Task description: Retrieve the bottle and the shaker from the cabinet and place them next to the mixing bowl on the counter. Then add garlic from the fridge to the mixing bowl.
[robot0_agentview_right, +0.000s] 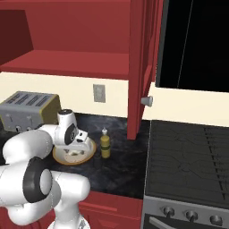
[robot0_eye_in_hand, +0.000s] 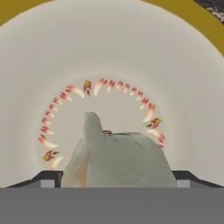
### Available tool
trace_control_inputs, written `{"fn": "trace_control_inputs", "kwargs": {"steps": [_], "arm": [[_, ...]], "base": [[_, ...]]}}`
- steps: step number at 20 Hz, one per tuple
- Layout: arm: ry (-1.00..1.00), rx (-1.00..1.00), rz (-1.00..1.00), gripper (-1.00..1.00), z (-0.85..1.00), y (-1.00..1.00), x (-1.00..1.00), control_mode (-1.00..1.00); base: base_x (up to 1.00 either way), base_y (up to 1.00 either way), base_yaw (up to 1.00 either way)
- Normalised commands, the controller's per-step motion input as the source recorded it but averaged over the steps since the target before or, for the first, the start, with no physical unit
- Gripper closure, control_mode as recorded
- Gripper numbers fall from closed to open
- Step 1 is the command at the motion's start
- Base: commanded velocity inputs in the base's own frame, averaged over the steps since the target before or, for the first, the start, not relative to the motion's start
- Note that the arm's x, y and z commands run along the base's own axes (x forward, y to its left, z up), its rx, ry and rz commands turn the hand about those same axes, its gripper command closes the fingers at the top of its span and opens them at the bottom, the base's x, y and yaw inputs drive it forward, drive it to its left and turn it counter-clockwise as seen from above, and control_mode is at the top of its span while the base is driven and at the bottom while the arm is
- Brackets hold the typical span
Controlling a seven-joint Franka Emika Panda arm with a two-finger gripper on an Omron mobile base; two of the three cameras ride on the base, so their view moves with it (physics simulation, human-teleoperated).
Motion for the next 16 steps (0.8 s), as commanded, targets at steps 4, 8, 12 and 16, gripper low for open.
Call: {"fn": "trace_control_inputs", "kwargs": {"steps": [4, 8, 12, 16], "arm": [[0.0, -0.03, 0.0, 1.0, 0.0, 0.04, 0.19, -1.0], [0.0, -0.03, 0.0, 1.0, 0.0, 0.07, 0.26, -1.0], [0.0, 0.0, 0.0, 1.0, 0.0, 0.0, 0.0, -1.0], [0.0, 0.0, 0.0, -1.0, 0.0, 0.0, 0.0, -1.0]], "base": [[0.0, 0.0, 0.0], [0.0, 0.0, 0.0], [0.0, 0.0, 0.0], [0.0, 0.0, 0.0]]}}
